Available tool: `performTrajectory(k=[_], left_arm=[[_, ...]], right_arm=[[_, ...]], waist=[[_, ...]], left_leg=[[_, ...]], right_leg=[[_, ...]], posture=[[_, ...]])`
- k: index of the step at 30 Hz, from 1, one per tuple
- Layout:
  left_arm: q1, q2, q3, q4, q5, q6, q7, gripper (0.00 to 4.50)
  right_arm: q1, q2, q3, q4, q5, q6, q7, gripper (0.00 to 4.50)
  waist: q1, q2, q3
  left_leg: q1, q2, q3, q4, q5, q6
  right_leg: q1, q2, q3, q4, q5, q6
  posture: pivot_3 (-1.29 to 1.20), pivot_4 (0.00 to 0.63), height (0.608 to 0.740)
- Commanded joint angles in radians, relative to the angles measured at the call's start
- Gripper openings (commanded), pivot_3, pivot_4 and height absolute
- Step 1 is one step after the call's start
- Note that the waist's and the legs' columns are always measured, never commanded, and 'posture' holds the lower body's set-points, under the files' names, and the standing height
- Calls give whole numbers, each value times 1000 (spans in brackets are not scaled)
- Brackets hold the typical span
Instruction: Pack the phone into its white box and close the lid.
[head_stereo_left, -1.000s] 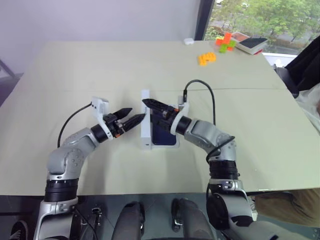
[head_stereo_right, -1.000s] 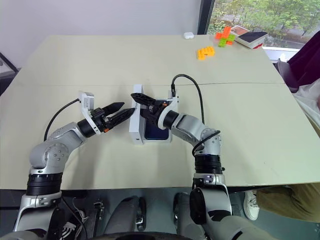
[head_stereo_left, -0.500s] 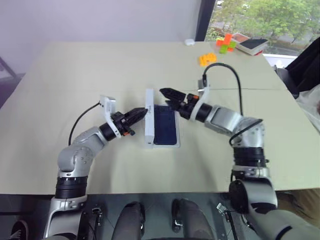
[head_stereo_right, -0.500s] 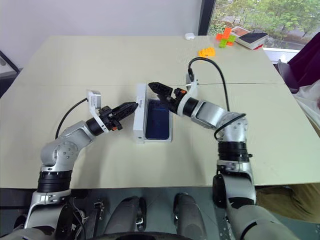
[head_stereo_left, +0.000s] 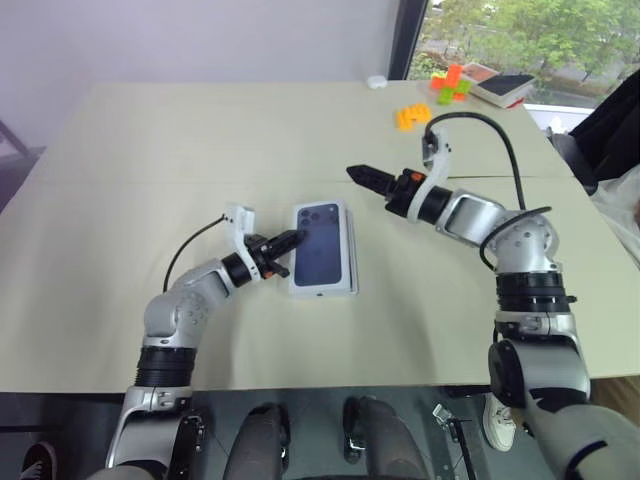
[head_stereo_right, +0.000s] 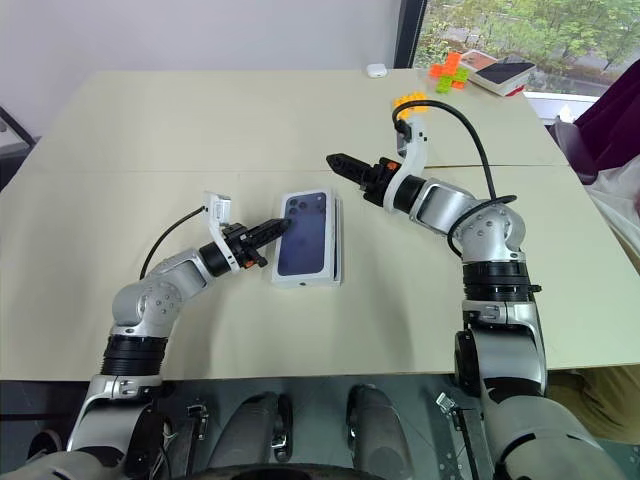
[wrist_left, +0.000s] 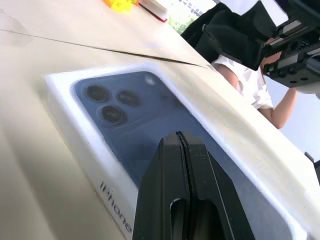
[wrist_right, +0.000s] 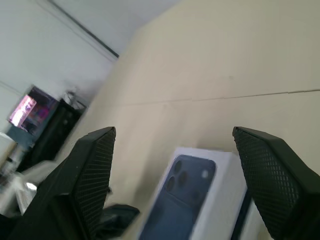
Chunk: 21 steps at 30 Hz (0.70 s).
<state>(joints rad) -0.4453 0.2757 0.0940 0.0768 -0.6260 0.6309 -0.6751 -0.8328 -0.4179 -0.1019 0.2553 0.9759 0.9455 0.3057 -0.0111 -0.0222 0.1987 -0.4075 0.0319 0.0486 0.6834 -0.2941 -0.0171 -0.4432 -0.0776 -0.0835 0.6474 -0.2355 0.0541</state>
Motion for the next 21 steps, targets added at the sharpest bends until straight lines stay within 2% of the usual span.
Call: performTrajectory(k=[1,4,10,13,15,17,19,21], left_arm=[[-11,32,46,-21,3,-21,10,14],[0,60,58,-36,10,-22,17,14],[35,116,63,-38,30,-14,14,14],[37,145,-6,-26,99,-13,19,0],[22,146,-32,-23,119,6,29,0],[15,158,-77,-17,184,-48,24,0],[1,143,-74,-15,167,-22,20,0],[-15,133,-77,-8,165,-9,17,0]], right_arm=[[18,-45,102,-82,-155,-74,118,3929],[68,-99,241,-141,-328,-177,219,3929],[106,-120,296,-173,-478,-272,305,3929],[103,-113,281,-141,-530,-307,307,2980],[101,-118,293,-138,-578,-343,318,2053],[103,-119,306,-137,-620,-372,333,903],[111,-119,314,-141,-649,-390,358,41],[124,-120,316,-142,-677,-408,375,41]], waist=[[0,0,0],[0,0,0],[-1,0,0],[0,0,0],[3,0,0],[4,0,0],[2,0,0],[3,0,0]], left_leg=[[0,0,0,0,0,0],[0,0,0,0,0,0],[0,0,0,0,0,0],[1,0,0,1,0,0],[1,0,0,1,0,0],[0,0,0,1,0,0],[0,-1,0,1,0,0],[0,-1,0,1,0,0]], right_leg=[[0,0,0,0,0,0],[0,0,0,0,0,0],[0,-1,0,0,0,0],[0,0,0,0,0,0],[0,0,0,0,0,0],[1,0,0,0,0,0],[1,-1,0,0,0,0],[1,-1,0,0,0,0]], posture=[[0,150,740],[0,150,740],[0,150,740],[0,150,740],[0,150,740],[0,150,740],[0,150,740],[0,150,740]])
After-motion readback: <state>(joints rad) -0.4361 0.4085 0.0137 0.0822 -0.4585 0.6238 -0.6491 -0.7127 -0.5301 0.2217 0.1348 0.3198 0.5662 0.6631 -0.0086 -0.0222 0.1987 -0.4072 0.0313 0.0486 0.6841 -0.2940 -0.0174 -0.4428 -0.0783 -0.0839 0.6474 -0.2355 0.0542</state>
